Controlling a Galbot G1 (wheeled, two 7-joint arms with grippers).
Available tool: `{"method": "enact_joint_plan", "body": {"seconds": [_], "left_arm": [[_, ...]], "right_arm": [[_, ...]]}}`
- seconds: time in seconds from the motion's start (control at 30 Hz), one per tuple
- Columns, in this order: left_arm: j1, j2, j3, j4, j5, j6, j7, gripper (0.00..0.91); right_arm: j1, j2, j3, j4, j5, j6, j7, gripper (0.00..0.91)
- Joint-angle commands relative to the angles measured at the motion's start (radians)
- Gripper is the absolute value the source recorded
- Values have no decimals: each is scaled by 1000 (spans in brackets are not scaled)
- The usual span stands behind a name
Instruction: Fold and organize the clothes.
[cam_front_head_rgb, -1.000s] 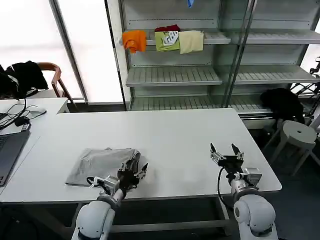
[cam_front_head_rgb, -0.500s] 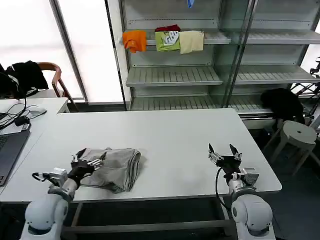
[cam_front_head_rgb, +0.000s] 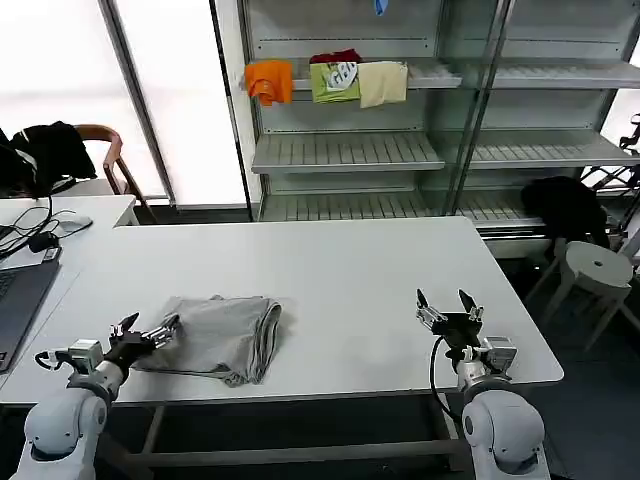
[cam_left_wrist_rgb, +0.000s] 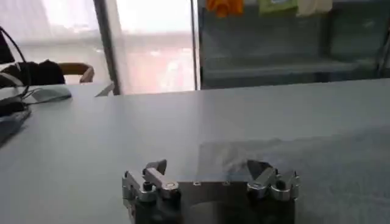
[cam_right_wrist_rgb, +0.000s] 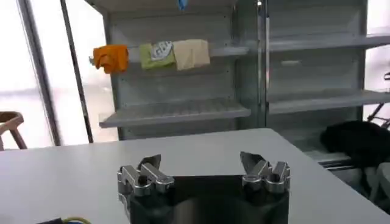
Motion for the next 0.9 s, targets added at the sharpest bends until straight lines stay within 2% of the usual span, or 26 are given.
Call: {"method": "enact_joint_plan", "body": {"seconds": [0.03, 0.1, 0.13, 0.17, 0.2, 0.63, 0.9], "left_arm": [[0, -1, -7, 65, 13, -3, 11, 907], [5, -3, -5, 59, 14, -3, 16, 675], [8, -5, -5, 56, 15, -3, 21, 191], [10, -5, -4, 53, 14, -2, 23, 71], [13, -7, -4, 48, 14, 1, 30, 20], [16, -15, -2, 40, -18, -2, 51, 20], [6, -12, -38, 49, 62, -139, 9, 20]], "right_arm": [[-1, 3, -3, -2, -2, 2, 2, 907], [-2, 2, -2, -3, -2, 5, 3, 907], [-3, 1, -1, -3, -2, 6, 3, 907], [-3, 1, -1, -4, -2, 8, 4, 907], [-4, 0, 0, -3, -2, 9, 3, 907], [-9, 0, 3, 5, -1, 13, 8, 907], [-7, -3, 4, 4, -1, 12, 9, 907]]}}
